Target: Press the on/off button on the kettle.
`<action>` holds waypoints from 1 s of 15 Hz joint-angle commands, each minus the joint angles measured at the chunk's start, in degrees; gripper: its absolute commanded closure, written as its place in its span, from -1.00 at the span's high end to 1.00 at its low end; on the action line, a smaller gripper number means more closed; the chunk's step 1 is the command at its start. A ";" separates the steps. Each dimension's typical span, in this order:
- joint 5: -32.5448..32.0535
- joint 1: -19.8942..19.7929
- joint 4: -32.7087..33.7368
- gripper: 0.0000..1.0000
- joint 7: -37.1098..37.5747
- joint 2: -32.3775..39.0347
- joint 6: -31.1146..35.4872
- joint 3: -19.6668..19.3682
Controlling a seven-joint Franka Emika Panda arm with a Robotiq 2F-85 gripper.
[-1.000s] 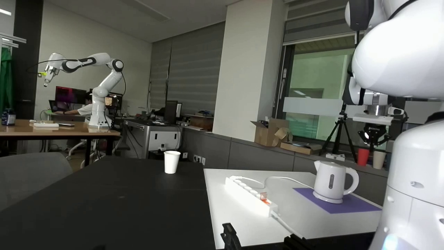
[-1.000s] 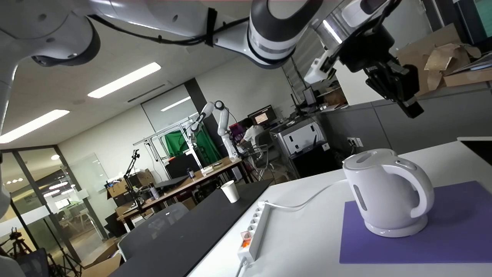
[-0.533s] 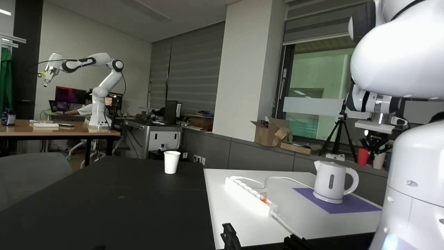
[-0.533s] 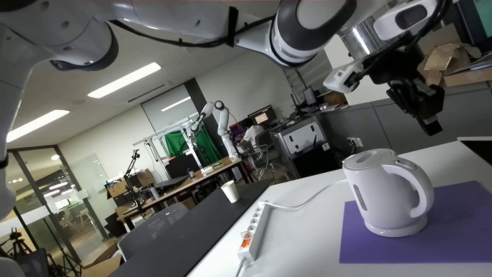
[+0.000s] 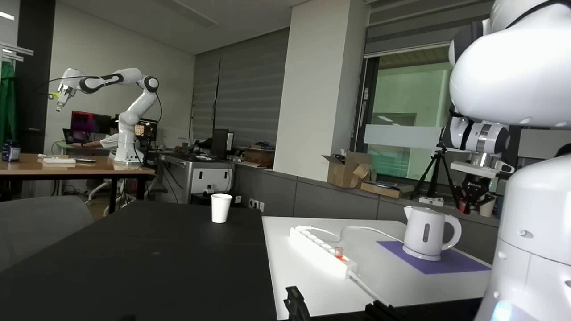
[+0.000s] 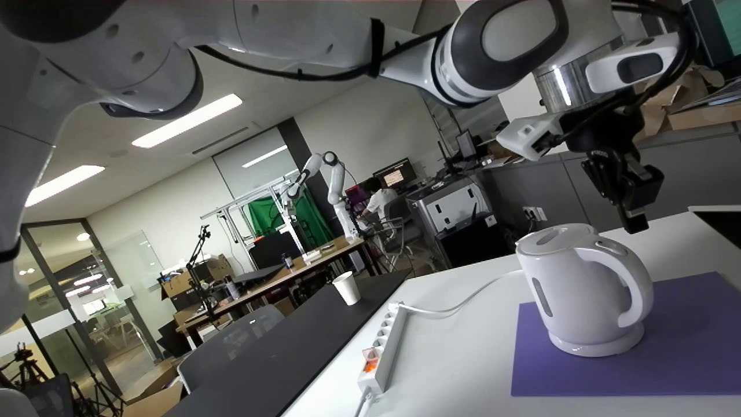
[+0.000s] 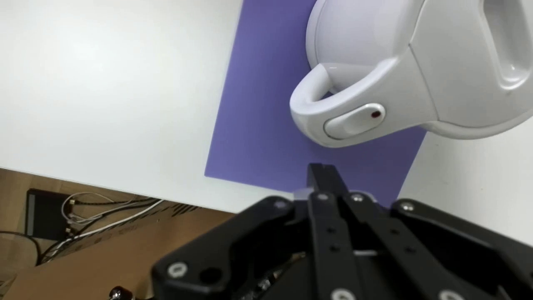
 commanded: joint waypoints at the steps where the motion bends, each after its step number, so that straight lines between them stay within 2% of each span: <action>1: 0.09 -1.14 5.88 -1.00 0.16 3.55 -4.22 1.07; 10: -0.21 -1.63 11.14 -1.00 0.36 7.51 -8.26 1.63; 15: -0.27 -1.80 11.89 -1.00 0.46 6.96 -9.13 1.55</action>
